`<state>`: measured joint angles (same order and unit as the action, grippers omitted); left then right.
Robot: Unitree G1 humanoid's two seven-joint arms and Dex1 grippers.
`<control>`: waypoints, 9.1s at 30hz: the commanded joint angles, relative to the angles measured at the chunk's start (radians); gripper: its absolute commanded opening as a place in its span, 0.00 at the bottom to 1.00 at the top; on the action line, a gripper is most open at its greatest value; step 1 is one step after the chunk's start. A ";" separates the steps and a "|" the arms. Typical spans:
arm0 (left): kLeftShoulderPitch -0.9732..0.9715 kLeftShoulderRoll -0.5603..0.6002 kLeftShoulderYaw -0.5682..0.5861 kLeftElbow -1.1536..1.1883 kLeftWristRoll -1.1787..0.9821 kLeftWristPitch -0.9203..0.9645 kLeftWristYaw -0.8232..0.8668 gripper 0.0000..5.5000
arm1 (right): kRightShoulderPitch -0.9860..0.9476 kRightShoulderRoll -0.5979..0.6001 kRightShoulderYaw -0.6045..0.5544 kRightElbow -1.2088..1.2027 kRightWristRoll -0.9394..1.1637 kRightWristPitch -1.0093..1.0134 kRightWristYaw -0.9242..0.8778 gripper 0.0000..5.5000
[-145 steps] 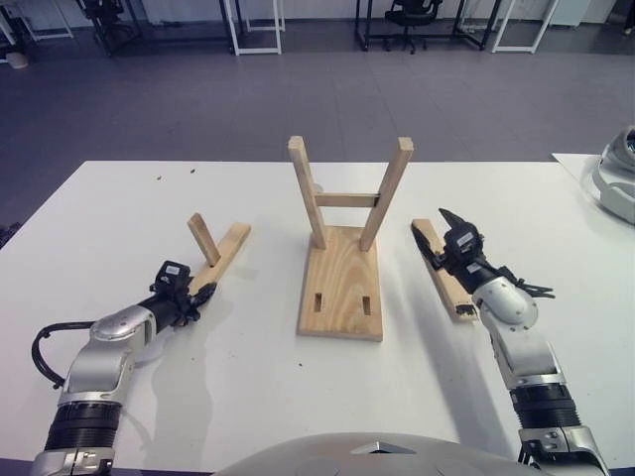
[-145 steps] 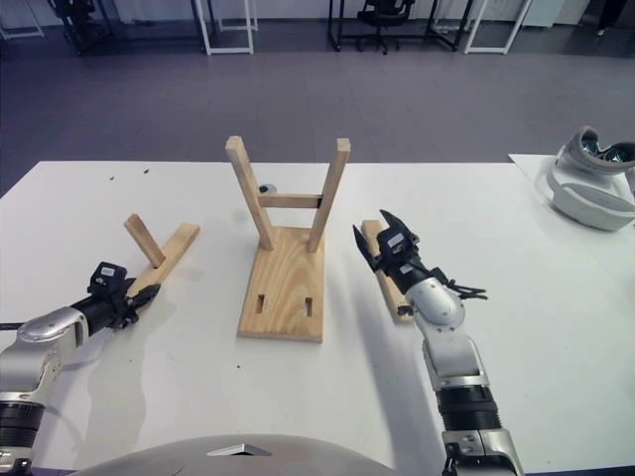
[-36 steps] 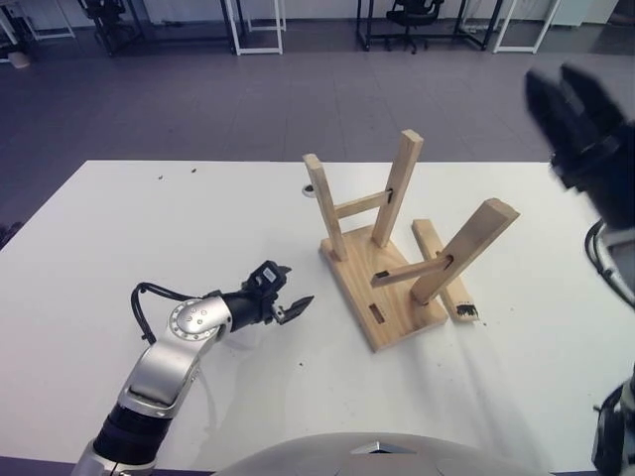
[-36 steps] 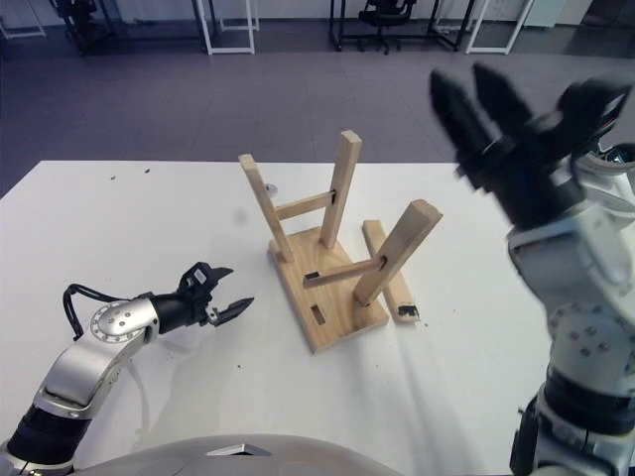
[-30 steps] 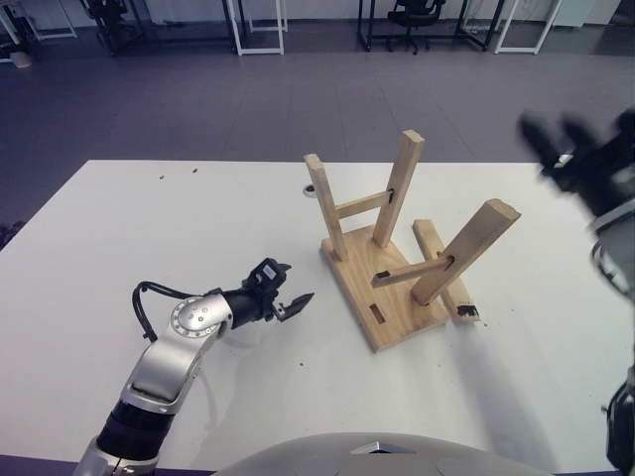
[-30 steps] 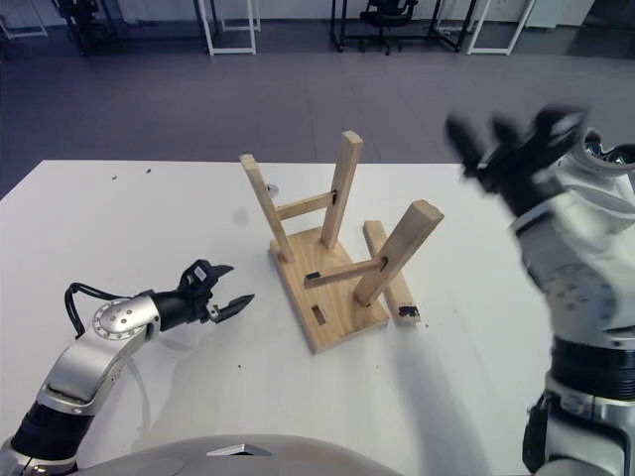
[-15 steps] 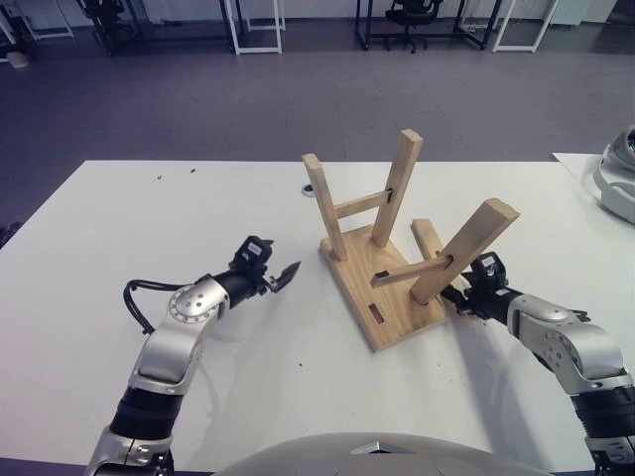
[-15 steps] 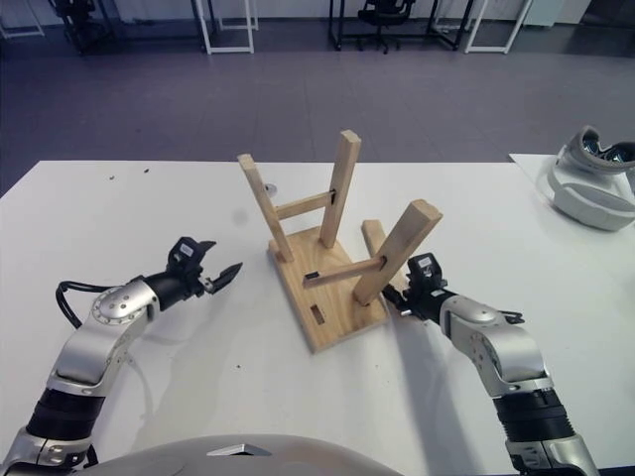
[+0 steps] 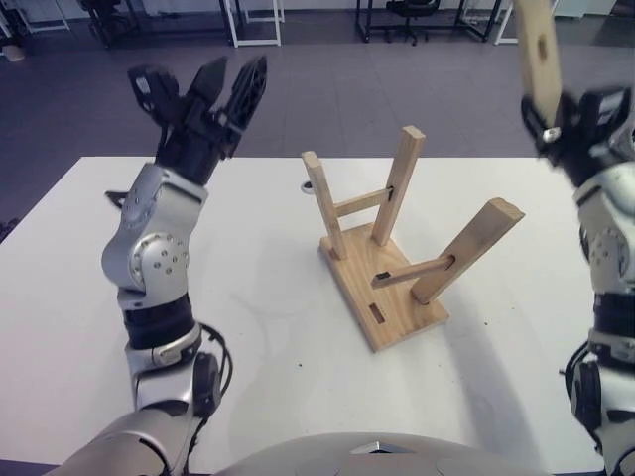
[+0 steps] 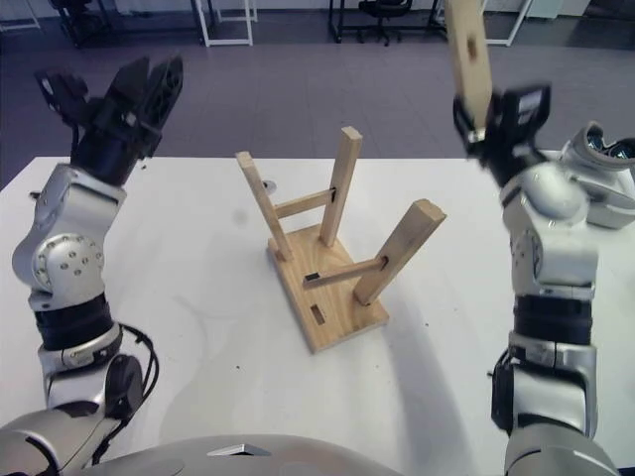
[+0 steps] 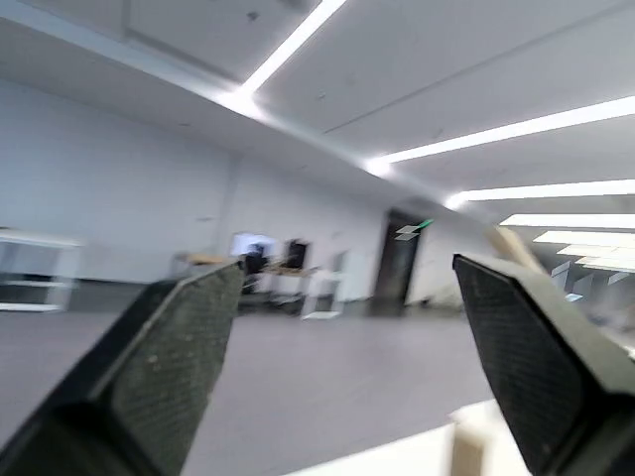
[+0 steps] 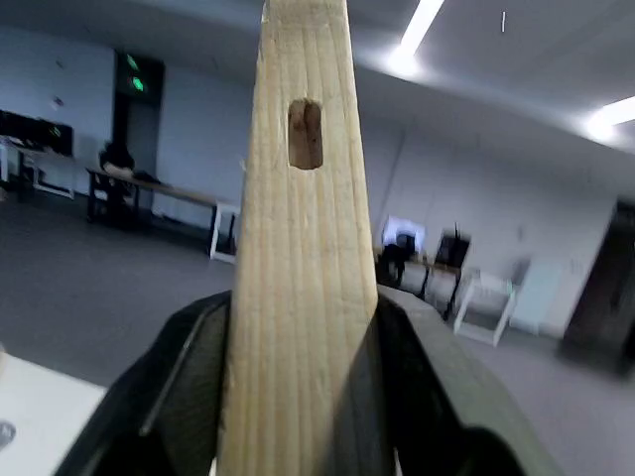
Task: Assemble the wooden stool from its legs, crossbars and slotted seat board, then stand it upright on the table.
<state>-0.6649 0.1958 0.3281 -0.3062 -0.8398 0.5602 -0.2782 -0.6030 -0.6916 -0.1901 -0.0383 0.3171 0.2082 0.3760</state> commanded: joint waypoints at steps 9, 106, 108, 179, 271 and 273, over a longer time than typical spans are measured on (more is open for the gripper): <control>-0.188 -0.064 -0.022 0.055 -0.293 0.074 0.099 0.75 | -0.098 0.155 0.289 -0.269 -0.100 -0.165 0.207 0.38; 0.652 0.191 -0.337 -0.368 0.043 0.257 0.625 0.19 | 0.572 0.202 0.488 0.013 -0.598 -0.336 0.151 0.57; 0.642 0.186 -0.346 -0.373 0.063 0.268 0.625 0.19 | 0.567 0.205 0.489 0.014 -0.600 -0.334 0.149 0.57; 0.704 0.171 -0.454 -0.598 0.036 0.200 0.469 0.67 | 0.622 0.136 0.148 -0.996 0.340 0.681 -0.357 0.57; 0.716 0.204 -0.498 0.259 0.723 -0.308 -0.320 0.67 | 0.658 0.023 0.389 0.057 -0.289 -0.118 0.358 0.57; 0.746 0.199 -0.530 0.200 0.710 -0.291 -0.343 0.67 | 0.659 0.039 0.397 0.033 -0.293 -0.096 0.348 0.57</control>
<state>0.0592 0.4256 -0.1252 -0.0430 -0.1115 0.2521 -0.5768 0.0379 -0.6938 0.1568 0.0123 0.0385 0.0766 0.7095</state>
